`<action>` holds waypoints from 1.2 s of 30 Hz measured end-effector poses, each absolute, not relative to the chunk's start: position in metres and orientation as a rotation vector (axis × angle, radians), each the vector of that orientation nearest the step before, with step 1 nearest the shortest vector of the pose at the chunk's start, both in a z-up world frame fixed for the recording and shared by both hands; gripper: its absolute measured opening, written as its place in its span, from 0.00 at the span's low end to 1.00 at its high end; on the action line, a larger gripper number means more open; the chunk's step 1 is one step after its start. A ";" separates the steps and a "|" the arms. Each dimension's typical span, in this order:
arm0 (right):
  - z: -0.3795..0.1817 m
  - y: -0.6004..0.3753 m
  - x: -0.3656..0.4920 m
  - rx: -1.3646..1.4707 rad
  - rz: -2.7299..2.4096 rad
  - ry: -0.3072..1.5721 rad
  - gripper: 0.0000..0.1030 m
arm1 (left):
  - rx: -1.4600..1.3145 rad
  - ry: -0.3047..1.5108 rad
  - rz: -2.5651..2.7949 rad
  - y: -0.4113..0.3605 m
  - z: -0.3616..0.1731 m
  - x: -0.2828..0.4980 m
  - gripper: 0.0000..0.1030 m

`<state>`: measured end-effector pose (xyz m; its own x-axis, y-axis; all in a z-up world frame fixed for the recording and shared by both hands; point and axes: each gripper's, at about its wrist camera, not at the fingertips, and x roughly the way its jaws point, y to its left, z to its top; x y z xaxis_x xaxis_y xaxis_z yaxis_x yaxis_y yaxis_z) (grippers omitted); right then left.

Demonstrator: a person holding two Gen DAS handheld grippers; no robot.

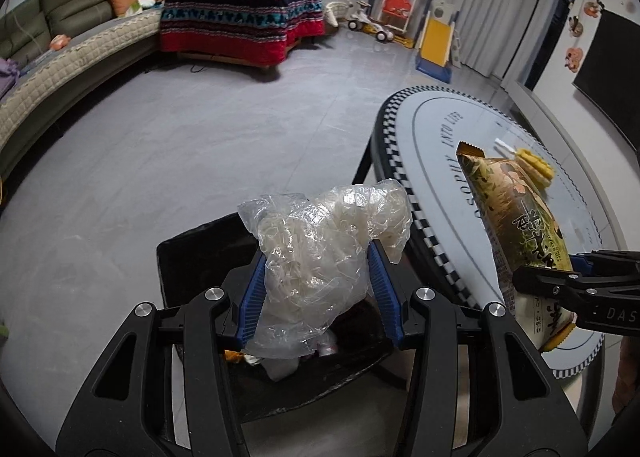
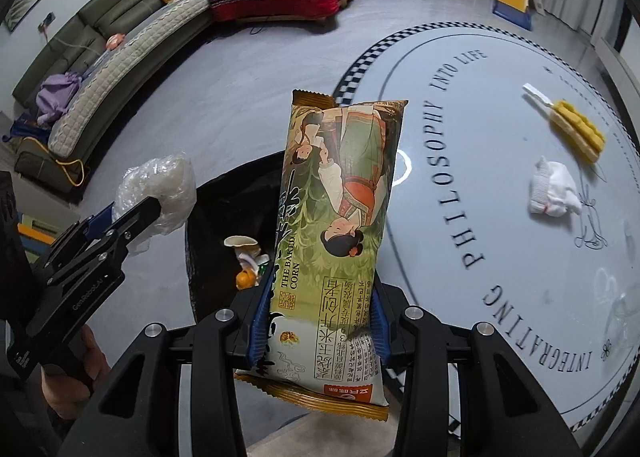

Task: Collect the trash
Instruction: 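Carry packet and clear bag to the black bin and release both, then move both grippers back over the table toward the sock and jar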

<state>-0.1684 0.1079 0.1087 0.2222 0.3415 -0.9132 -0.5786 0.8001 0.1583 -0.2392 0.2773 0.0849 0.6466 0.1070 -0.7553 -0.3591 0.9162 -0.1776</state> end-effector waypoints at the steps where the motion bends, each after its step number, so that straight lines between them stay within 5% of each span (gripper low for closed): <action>1: 0.106 0.115 -0.172 -0.243 0.656 1.192 0.42 | -0.334 0.838 0.284 0.283 0.080 -0.244 0.47; 8: 0.071 0.166 -0.189 -0.317 0.753 1.253 0.43 | -0.399 0.918 0.381 0.324 0.042 -0.266 0.55; 10: 0.062 0.181 -0.193 -0.376 0.752 1.243 0.61 | -0.427 0.951 0.407 0.334 0.034 -0.267 0.95; 12: 0.059 0.188 -0.195 -0.397 0.719 1.212 0.68 | -0.441 0.955 0.453 0.342 0.031 -0.272 0.94; 36: 0.075 0.127 -0.169 -0.279 0.723 1.207 0.68 | -0.372 0.925 0.318 0.289 0.051 -0.236 0.94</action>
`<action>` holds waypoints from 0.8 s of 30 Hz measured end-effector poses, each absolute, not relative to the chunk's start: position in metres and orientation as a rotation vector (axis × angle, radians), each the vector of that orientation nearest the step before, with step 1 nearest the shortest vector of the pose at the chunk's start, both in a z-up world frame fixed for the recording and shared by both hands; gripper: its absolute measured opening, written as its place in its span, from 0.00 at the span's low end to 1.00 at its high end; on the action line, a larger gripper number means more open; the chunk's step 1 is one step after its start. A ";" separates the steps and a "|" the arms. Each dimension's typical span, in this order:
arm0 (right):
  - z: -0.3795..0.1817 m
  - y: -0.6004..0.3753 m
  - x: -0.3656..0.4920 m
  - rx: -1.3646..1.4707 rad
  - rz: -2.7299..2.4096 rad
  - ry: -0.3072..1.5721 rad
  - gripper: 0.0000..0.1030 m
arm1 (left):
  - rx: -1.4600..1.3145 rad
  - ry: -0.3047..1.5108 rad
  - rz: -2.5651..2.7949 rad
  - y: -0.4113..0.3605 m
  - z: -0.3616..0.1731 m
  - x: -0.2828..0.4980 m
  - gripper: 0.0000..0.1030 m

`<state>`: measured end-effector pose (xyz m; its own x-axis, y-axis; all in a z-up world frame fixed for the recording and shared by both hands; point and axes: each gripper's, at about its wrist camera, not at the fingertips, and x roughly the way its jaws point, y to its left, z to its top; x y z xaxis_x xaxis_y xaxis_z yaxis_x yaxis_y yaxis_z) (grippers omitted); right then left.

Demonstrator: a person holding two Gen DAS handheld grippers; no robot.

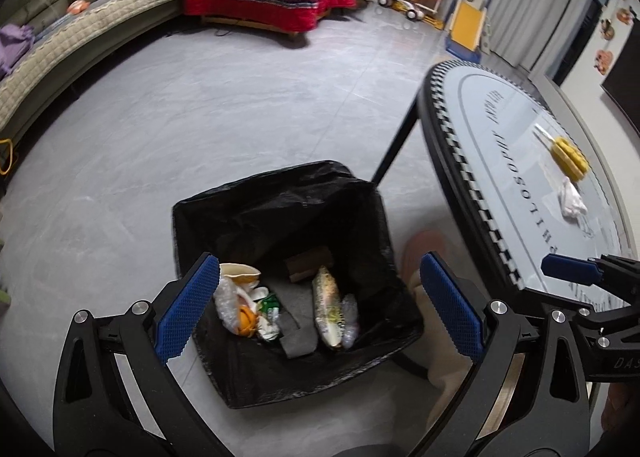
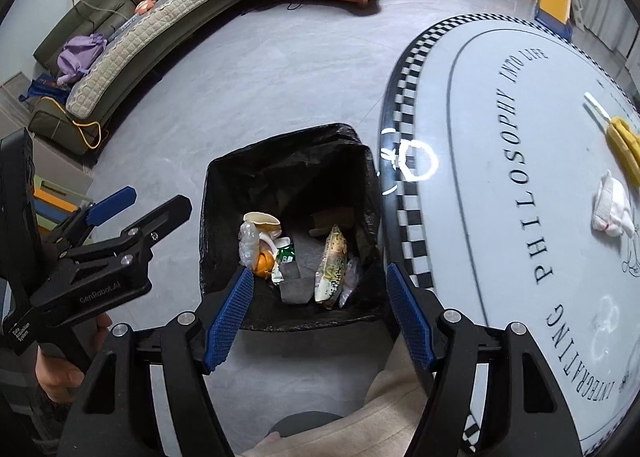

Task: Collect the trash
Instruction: 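Move both grippers back over the table toward the sock and jar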

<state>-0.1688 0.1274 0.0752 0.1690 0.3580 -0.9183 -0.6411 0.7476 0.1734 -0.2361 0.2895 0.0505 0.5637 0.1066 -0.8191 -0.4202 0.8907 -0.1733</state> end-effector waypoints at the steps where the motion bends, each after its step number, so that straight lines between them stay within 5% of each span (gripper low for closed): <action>1: 0.077 0.121 -0.166 -0.270 0.717 1.204 0.68 | -0.365 0.925 0.307 0.284 0.052 -0.232 0.94; 15: 0.098 -0.006 -0.118 -0.165 0.516 1.166 0.68 | -0.208 0.944 0.105 0.175 0.077 -0.155 0.94; 24: 0.116 -0.132 -0.102 -0.051 0.218 1.125 0.79 | -0.105 0.964 -0.067 0.080 0.084 -0.097 0.94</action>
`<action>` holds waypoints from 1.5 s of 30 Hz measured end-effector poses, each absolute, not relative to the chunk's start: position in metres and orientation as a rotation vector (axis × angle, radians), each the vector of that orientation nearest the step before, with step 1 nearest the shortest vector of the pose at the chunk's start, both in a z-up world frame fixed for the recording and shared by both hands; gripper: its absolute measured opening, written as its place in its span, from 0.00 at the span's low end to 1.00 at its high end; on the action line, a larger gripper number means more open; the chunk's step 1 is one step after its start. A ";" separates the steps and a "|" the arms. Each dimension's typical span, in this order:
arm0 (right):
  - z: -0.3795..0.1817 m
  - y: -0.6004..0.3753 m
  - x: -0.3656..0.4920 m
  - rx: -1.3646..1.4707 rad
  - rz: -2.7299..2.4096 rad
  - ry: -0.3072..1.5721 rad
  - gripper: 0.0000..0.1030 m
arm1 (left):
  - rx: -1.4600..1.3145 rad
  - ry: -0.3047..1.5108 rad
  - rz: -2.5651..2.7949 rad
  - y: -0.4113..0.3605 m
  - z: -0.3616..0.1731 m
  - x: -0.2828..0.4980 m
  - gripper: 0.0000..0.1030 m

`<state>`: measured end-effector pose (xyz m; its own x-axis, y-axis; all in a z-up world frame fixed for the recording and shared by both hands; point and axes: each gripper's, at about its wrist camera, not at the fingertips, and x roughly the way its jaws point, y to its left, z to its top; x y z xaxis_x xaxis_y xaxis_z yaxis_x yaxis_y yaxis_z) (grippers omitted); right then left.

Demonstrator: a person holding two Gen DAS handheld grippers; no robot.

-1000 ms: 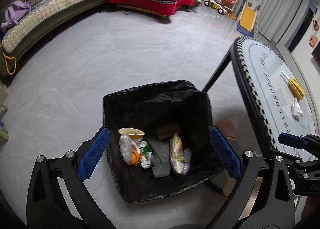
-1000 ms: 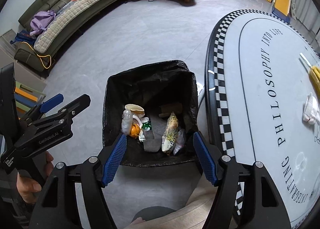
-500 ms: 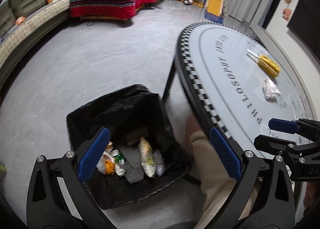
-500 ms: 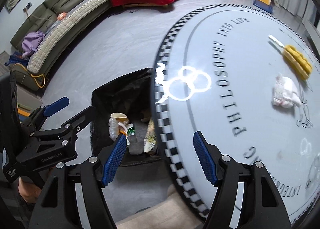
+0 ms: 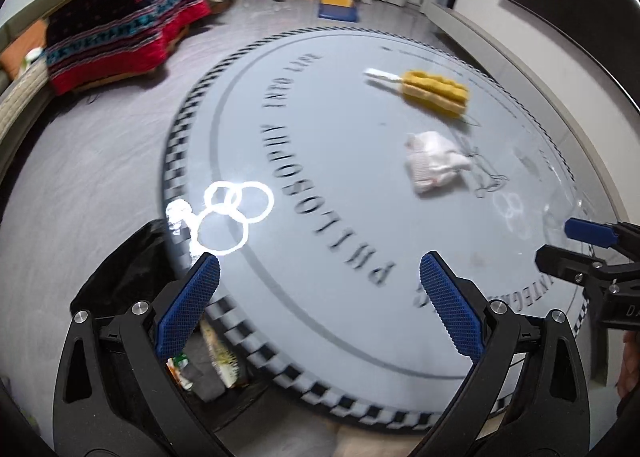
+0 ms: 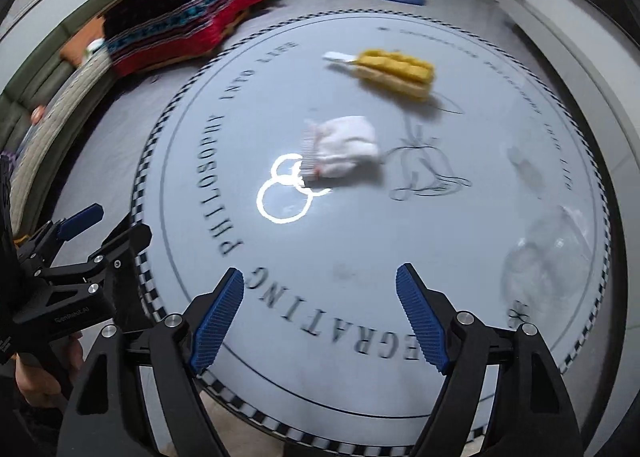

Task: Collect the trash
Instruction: 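Move both grippers back over the table toward the sock and jar, then grasp the clear plastic jar with the right gripper while the left grasps the white sock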

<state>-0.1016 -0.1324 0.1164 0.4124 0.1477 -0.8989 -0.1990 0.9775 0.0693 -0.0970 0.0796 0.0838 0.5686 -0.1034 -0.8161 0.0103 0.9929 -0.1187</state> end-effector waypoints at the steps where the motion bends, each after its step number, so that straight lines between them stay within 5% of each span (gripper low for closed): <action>1: 0.117 -0.148 -0.100 -0.034 0.176 1.121 0.80 | -0.093 0.967 -0.088 0.067 0.084 -0.090 0.94; 10: 0.101 -0.266 -0.080 0.171 -0.143 1.118 0.84 | 0.013 0.976 -0.203 -0.008 0.076 -0.051 0.94; 26: 0.062 -0.285 -0.029 0.208 -0.182 1.135 0.84 | -0.030 1.031 -0.185 -0.027 0.050 0.012 0.94; 30: 0.062 -0.290 -0.021 0.155 -0.173 1.126 0.59 | -0.006 1.044 -0.177 -0.038 0.040 0.035 0.94; 38: 0.065 -0.285 -0.015 0.144 -0.111 1.116 0.59 | -0.005 1.087 -0.183 -0.050 0.017 0.062 0.94; 42: 0.066 -0.279 -0.015 0.120 -0.107 1.112 0.59 | 0.000 1.073 -0.166 -0.048 0.015 0.058 0.85; 45: 0.067 -0.277 -0.017 0.122 -0.101 1.114 0.59 | 0.023 1.065 -0.148 -0.045 0.018 0.057 0.62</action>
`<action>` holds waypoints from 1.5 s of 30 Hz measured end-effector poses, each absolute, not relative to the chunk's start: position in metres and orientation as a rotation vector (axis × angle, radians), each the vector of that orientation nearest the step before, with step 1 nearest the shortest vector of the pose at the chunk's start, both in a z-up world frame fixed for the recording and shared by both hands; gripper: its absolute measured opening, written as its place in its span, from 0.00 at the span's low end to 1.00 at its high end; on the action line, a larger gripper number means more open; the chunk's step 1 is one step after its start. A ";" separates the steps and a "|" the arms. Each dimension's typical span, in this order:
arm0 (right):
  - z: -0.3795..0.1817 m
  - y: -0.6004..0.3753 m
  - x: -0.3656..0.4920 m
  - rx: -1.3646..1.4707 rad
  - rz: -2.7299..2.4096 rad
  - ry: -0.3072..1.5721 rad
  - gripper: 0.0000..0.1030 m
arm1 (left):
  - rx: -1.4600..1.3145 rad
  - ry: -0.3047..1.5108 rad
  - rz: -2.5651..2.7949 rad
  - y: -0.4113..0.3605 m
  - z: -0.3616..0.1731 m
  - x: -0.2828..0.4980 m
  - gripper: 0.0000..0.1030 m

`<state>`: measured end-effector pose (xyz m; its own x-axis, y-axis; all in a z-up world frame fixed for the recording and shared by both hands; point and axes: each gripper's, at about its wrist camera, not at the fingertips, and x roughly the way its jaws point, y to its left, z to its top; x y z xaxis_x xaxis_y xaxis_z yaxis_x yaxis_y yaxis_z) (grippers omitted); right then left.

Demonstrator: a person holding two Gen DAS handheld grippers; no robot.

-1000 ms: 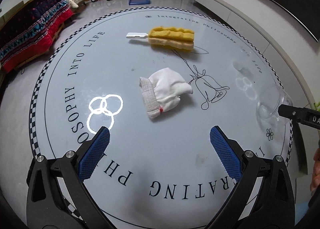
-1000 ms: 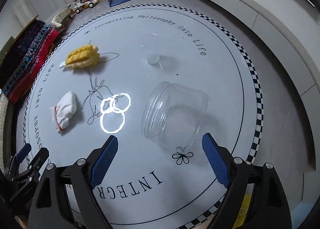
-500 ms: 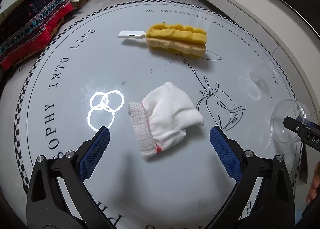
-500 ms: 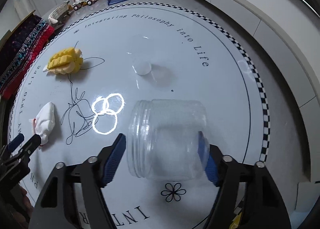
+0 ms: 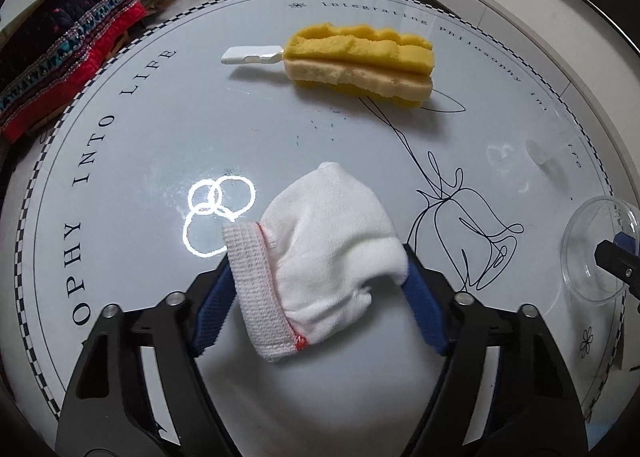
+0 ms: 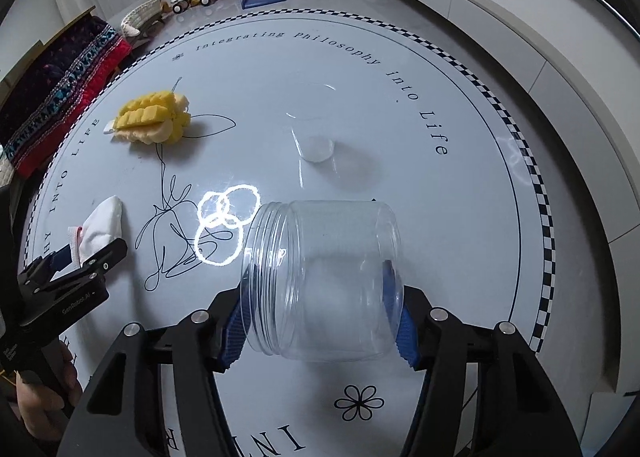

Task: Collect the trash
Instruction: 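Grasp the clear plastic jar with the right gripper while the left grasps the white sock, then carry sock and jar to the black bin and release both inside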

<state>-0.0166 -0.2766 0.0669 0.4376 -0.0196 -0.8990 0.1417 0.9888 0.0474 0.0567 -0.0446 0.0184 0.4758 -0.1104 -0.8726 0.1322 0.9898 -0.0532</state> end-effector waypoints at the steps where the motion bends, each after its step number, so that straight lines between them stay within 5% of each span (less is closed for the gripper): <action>1: 0.066 -0.276 -0.017 0.122 -0.100 1.115 0.59 | 0.022 1.068 -0.154 -0.042 0.020 0.057 0.52; 4: 0.066 -0.271 -0.018 0.107 -0.103 1.113 0.59 | -0.020 1.072 -0.181 -0.033 0.022 0.057 0.33; 7: 0.070 -0.266 -0.022 0.091 -0.095 1.109 0.59 | -0.047 1.072 -0.194 -0.026 0.025 0.051 0.28; 21: 0.103 -0.220 -0.052 0.078 -0.006 1.060 0.59 | -0.038 0.998 -0.187 0.000 0.061 -0.013 0.28; 45: 0.122 -0.014 -0.123 -0.153 0.349 1.003 0.59 | -0.214 0.876 0.080 0.174 0.092 -0.147 0.28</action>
<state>-0.1229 -0.0140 0.1217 0.4877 0.2164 -0.8458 -0.3557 0.9340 0.0339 -0.1472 0.1743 0.0924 0.6392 -0.0178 -0.7689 -0.1569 0.9757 -0.1530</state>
